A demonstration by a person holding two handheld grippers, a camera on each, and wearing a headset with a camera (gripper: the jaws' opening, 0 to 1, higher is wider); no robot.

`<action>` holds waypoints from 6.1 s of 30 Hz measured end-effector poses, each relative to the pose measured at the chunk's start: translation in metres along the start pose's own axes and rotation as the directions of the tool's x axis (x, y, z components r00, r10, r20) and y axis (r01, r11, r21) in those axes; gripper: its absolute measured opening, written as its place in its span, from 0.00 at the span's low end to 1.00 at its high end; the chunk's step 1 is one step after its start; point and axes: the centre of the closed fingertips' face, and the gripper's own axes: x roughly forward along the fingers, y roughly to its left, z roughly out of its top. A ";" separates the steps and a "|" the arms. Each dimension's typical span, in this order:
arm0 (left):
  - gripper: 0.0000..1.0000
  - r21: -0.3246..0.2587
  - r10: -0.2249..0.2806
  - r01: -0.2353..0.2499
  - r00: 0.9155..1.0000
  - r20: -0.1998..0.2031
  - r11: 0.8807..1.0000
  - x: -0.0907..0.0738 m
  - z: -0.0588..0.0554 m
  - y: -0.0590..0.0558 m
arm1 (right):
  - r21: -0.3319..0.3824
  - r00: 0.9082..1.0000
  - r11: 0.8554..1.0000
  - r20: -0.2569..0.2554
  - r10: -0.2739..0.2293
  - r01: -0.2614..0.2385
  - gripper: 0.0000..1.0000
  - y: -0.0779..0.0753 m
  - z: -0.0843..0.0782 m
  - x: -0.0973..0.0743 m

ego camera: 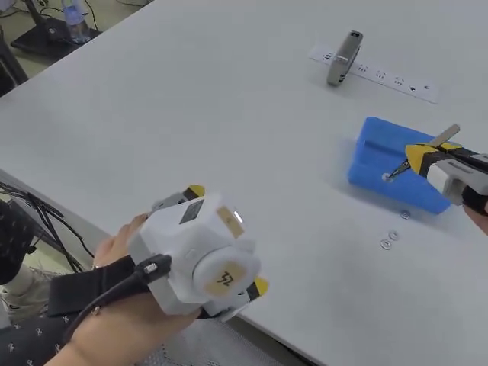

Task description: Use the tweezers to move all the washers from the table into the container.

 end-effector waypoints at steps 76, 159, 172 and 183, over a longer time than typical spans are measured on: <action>0.87 0.008 -0.017 0.018 0.999 -0.028 1.000 0.002 -0.005 -0.003 | -0.100 0.986 0.993 -0.153 -0.071 0.056 0.02 -0.039 -0.054 0.083; 0.86 0.023 -0.004 0.005 0.999 -0.037 1.000 0.001 -0.006 -0.001 | 0.060 0.990 0.996 -0.128 -0.058 0.067 0.03 0.004 -0.101 -0.017; 0.85 0.028 -0.001 0.002 0.999 -0.045 1.000 0.002 -0.007 -0.001 | 0.013 0.987 0.997 -0.144 -0.068 0.070 0.03 -0.001 -0.111 -0.012; 0.85 0.033 -0.004 0.005 0.999 -0.047 0.999 0.002 -0.007 -0.002 | 0.007 0.987 0.997 -0.142 -0.072 0.074 0.02 -0.001 -0.120 -0.018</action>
